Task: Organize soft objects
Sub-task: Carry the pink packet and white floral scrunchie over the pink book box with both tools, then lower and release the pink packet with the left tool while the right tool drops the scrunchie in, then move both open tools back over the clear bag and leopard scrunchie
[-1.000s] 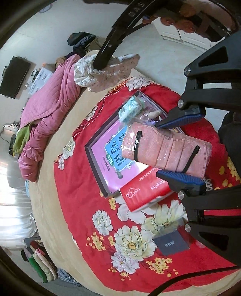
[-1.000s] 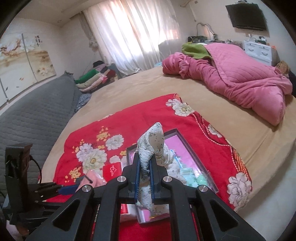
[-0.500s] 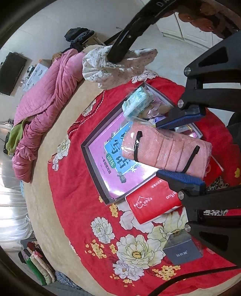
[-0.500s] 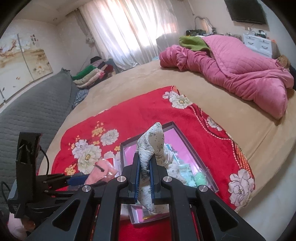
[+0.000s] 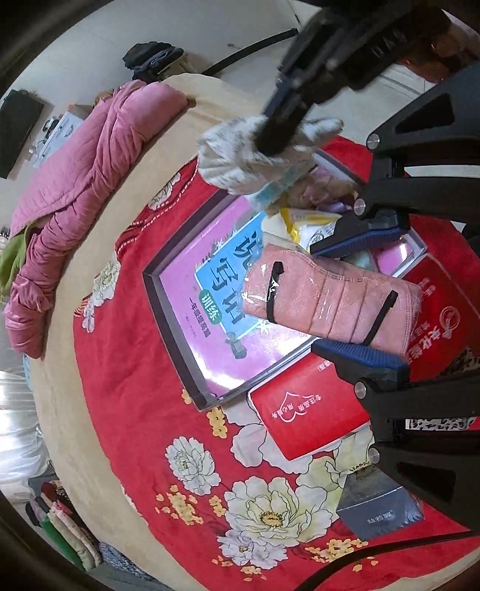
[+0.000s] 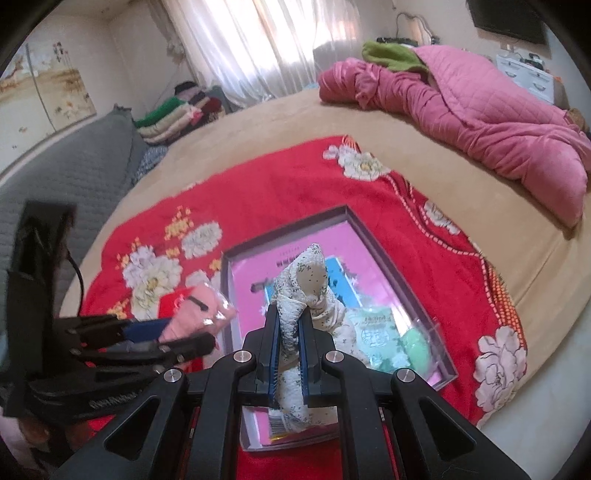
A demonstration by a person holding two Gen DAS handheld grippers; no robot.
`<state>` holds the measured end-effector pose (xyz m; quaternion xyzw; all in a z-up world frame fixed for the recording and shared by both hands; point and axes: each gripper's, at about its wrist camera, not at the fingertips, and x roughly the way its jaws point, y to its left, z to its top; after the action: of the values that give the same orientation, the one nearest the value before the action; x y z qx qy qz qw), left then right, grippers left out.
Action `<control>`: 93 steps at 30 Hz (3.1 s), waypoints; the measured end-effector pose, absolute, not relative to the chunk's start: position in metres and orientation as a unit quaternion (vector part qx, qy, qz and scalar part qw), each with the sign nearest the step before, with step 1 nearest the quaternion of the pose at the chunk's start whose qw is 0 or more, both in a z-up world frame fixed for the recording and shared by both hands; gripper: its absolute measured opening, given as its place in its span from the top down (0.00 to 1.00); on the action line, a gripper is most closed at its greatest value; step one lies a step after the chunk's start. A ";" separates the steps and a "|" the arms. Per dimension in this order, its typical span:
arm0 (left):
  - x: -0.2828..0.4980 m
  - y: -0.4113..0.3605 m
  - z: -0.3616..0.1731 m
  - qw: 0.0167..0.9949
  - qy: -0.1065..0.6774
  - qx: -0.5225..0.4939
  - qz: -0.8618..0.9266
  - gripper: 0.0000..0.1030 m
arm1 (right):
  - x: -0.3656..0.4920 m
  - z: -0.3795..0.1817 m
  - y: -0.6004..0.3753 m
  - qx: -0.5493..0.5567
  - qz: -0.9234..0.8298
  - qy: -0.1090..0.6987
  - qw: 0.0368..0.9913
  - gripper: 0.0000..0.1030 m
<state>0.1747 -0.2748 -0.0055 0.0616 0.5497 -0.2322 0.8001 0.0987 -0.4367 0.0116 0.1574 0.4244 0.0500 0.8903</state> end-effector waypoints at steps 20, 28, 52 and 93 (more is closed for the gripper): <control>0.196 -0.288 -0.036 0.780 0.577 0.070 -0.232 0.56 | 0.111 -0.040 -0.424 0.183 0.077 0.477 0.856 0.79; 0.198 -0.299 -0.049 0.766 0.591 0.083 -0.237 0.56 | 0.099 -0.016 -0.437 0.161 0.066 0.456 0.873 0.64; 0.194 -0.306 -0.053 0.761 0.596 0.091 -0.239 0.56 | 0.088 0.011 -0.457 0.165 0.034 0.439 0.882 0.50; 0.155 -0.254 0.017 0.801 0.548 0.053 -0.236 0.24 | 0.059 0.056 -0.443 0.118 0.006 0.409 0.905 0.33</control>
<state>0.1549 -0.2544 0.0168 0.0531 0.5478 -0.2356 0.8010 0.0593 -0.4428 0.0555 0.1178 0.4094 0.0061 0.9047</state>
